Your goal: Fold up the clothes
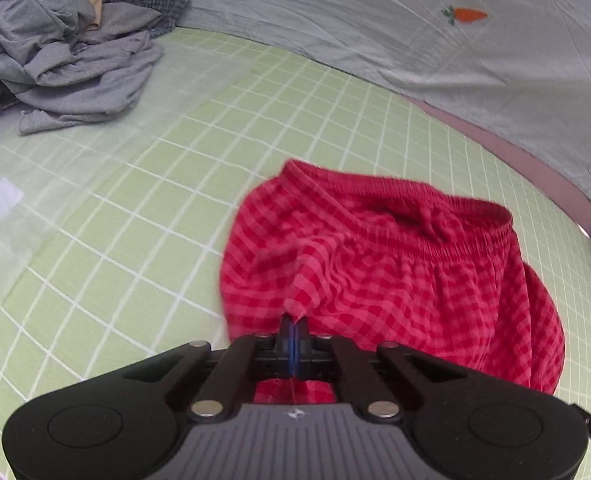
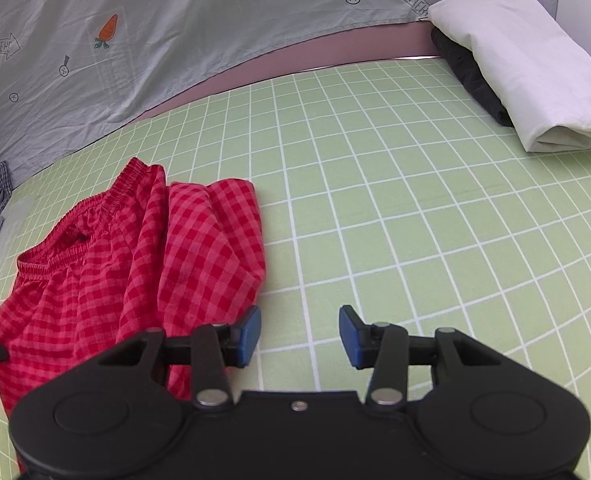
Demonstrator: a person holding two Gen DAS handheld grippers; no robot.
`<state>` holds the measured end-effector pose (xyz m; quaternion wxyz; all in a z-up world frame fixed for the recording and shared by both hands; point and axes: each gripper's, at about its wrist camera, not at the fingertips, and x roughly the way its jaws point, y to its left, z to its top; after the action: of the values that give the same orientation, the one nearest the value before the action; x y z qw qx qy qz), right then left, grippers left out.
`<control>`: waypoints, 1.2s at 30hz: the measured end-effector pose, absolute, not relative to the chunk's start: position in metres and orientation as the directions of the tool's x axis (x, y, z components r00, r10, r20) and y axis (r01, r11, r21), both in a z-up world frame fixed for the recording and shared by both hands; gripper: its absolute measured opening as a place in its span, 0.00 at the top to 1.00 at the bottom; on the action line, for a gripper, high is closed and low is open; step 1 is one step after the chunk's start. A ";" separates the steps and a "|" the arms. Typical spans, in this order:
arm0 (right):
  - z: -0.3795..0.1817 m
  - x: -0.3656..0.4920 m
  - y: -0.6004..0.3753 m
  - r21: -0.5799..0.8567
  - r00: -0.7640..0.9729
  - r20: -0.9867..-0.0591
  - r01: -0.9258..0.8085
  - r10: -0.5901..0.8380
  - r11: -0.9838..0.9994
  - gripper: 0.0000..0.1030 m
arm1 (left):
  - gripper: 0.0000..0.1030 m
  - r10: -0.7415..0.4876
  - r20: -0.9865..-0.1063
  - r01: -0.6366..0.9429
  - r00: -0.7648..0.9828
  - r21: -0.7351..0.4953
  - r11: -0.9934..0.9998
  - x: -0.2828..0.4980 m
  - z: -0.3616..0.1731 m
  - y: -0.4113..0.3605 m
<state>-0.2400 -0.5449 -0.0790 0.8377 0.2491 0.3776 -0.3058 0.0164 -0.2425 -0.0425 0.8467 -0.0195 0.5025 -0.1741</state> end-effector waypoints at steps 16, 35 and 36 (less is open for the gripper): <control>-0.080 -0.198 -0.528 0.209 0.530 -0.785 0.713 -0.321 0.669 0.57 | 0.64 -0.154 -0.848 0.136 0.507 -0.098 0.986 0.081 -0.025 -0.183; -0.102 -0.139 -0.514 0.297 0.590 -0.788 0.613 -0.175 0.732 1.00 | 0.55 -0.205 -0.902 0.183 0.380 -0.144 0.972 0.026 -0.067 -0.192; -0.099 -0.145 -0.513 0.297 0.598 -0.780 0.613 -0.185 0.732 1.00 | 0.55 -0.209 -0.900 0.192 0.382 -0.144 0.971 0.023 -0.066 -0.193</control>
<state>-0.1451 -0.5127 -0.0987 0.8487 0.2809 0.3815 -0.2351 0.0228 -0.1927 -0.0661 0.8312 -0.0078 0.5427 -0.1205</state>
